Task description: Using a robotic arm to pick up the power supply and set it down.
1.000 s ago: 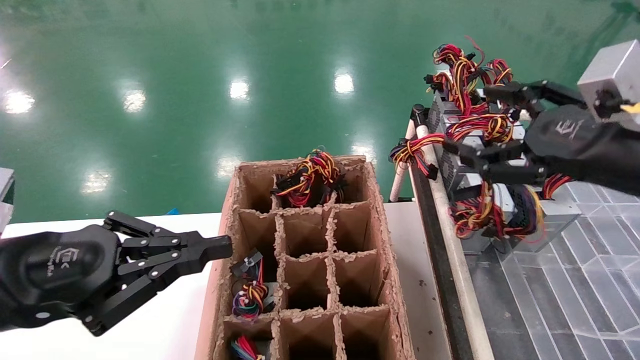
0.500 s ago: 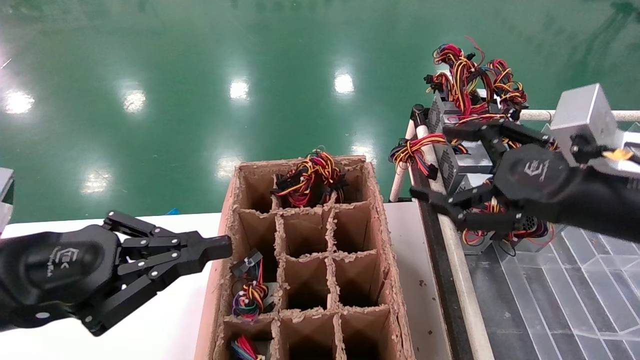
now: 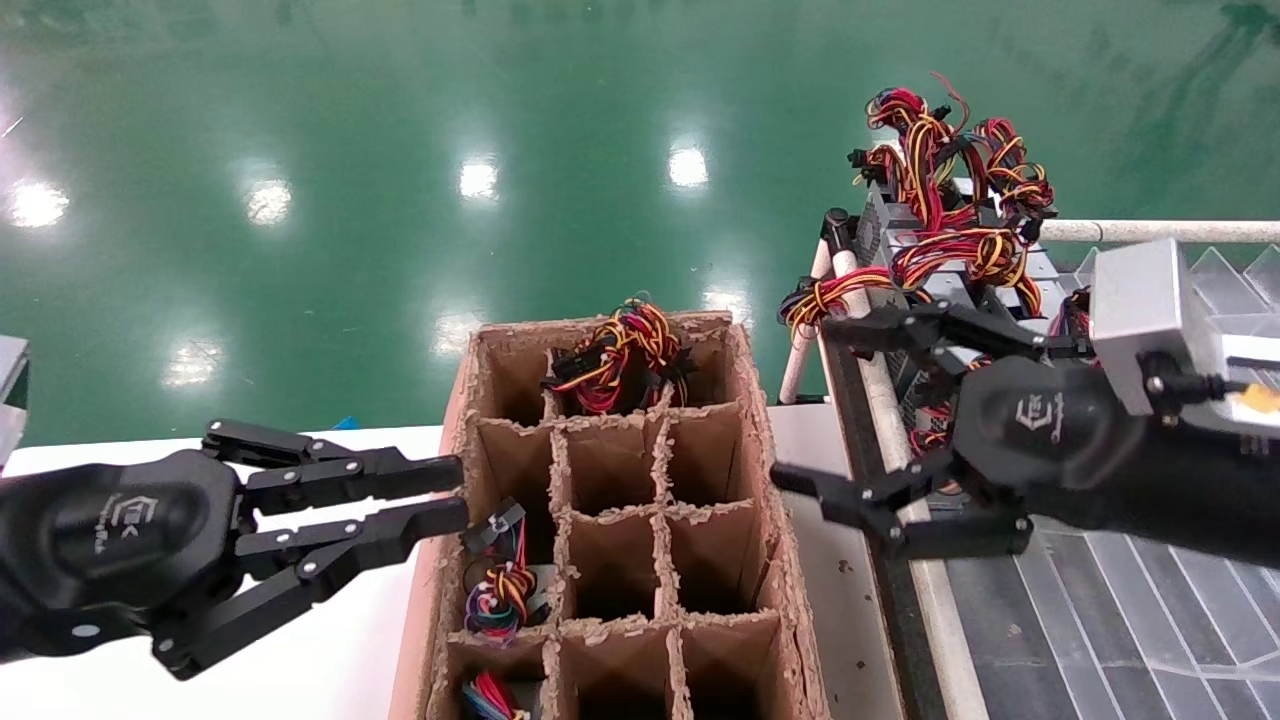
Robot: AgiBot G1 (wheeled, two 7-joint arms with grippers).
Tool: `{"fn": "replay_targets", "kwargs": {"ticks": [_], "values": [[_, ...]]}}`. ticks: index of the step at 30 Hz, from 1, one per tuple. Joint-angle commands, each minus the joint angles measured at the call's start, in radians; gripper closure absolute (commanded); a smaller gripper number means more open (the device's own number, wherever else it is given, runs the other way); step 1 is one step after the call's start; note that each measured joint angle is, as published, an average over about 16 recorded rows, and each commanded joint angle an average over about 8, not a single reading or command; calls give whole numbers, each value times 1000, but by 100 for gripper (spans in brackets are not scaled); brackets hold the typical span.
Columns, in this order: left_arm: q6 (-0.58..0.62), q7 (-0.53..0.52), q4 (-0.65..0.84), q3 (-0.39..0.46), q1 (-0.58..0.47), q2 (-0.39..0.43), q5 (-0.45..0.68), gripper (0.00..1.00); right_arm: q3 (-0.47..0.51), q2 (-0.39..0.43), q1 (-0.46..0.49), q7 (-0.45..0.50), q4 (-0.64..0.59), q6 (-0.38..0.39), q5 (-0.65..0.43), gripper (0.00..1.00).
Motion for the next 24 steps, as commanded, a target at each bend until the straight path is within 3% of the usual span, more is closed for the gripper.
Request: {"fn": "replay_targets", "kwargs": {"ticks": [1, 24], "values": [[0, 0, 0, 0, 0, 0, 0, 0, -1, -3, -5, -5, -2, -15, 16, 0], [0, 0, 0, 0, 0, 0, 0, 0, -18, -33, -60, -63, -24, -188, 200, 0]]}}
